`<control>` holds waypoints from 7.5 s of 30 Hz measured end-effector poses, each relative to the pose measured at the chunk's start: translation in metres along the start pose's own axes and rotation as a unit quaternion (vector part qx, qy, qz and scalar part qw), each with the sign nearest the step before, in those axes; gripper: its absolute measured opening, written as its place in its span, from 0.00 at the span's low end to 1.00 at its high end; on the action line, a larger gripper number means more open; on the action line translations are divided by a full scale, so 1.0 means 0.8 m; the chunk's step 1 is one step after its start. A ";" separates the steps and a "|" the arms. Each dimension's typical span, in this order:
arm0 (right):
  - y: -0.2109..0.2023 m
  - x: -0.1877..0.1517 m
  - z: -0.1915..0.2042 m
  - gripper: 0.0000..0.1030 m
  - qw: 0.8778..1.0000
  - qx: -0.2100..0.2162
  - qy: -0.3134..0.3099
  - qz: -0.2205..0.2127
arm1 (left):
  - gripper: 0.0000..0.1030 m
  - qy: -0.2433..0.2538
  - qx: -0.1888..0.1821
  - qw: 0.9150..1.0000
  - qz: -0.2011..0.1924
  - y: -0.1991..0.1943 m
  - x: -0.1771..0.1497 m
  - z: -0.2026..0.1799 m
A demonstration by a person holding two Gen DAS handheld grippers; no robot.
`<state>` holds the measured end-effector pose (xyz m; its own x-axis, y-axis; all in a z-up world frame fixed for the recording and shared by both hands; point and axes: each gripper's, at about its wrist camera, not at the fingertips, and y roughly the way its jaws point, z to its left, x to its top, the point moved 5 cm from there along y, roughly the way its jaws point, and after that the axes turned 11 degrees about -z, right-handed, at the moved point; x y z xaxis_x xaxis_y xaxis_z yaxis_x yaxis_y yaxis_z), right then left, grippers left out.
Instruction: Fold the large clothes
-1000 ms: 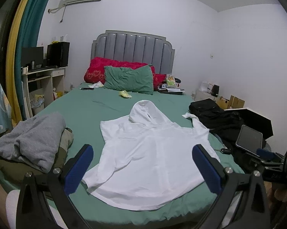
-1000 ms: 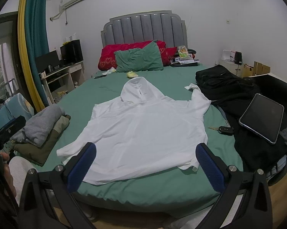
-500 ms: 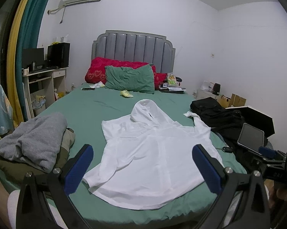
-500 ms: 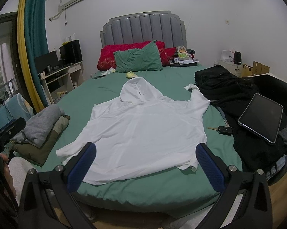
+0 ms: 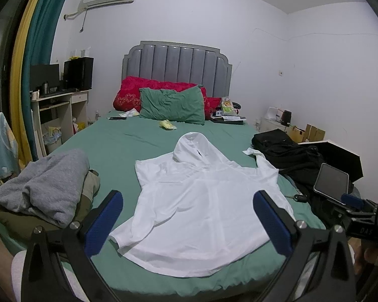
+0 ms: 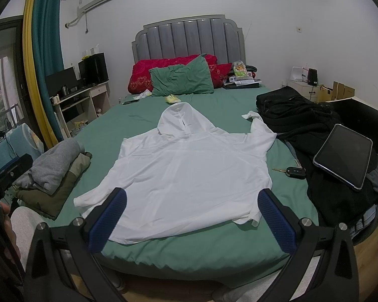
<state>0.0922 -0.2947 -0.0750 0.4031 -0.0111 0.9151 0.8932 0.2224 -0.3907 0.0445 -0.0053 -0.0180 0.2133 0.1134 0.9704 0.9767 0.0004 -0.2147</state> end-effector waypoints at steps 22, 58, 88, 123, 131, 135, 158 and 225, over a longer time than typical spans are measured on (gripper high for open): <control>0.013 -0.003 -0.002 1.00 1.000 -0.001 -0.001 0.012 | 1.00 0.003 -0.010 1.000 0.003 0.012 0.003 -0.004; 0.593 0.009 -0.343 0.01 0.978 -0.045 0.102 0.177 | 0.97 -0.019 0.018 0.984 0.174 0.456 -0.105 0.162; 0.790 0.100 -0.342 0.01 0.987 -0.050 -0.004 0.150 | 0.97 -0.054 0.001 0.977 0.204 0.474 -0.123 0.184; 0.652 -0.040 -0.093 0.60 0.968 0.023 0.148 0.201 | 0.97 -0.095 0.001 0.979 0.179 0.449 -0.064 0.221; 0.658 0.009 -0.025 0.02 0.986 0.055 0.069 0.140 | 0.97 -0.081 0.019 0.981 0.178 0.455 -0.056 0.227; 0.639 0.068 0.080 0.02 0.987 0.137 -0.005 0.087 | 0.98 -0.059 0.048 0.985 0.152 0.446 -0.034 0.245; 0.839 0.034 0.274 0.80 0.964 0.123 -0.016 0.237 | 0.97 -0.163 0.149 0.968 0.118 0.399 0.024 0.449; 0.692 0.179 0.402 0.03 0.883 0.460 -0.076 0.052 | 0.98 -0.227 0.161 0.954 0.115 0.396 0.000 0.478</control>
<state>0.5805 0.1406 -0.1284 0.3797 0.1718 0.9090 0.2844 0.9134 -0.2914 0.3442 0.3748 -0.1283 0.3159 0.5662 0.7614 0.8319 0.2206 -0.5092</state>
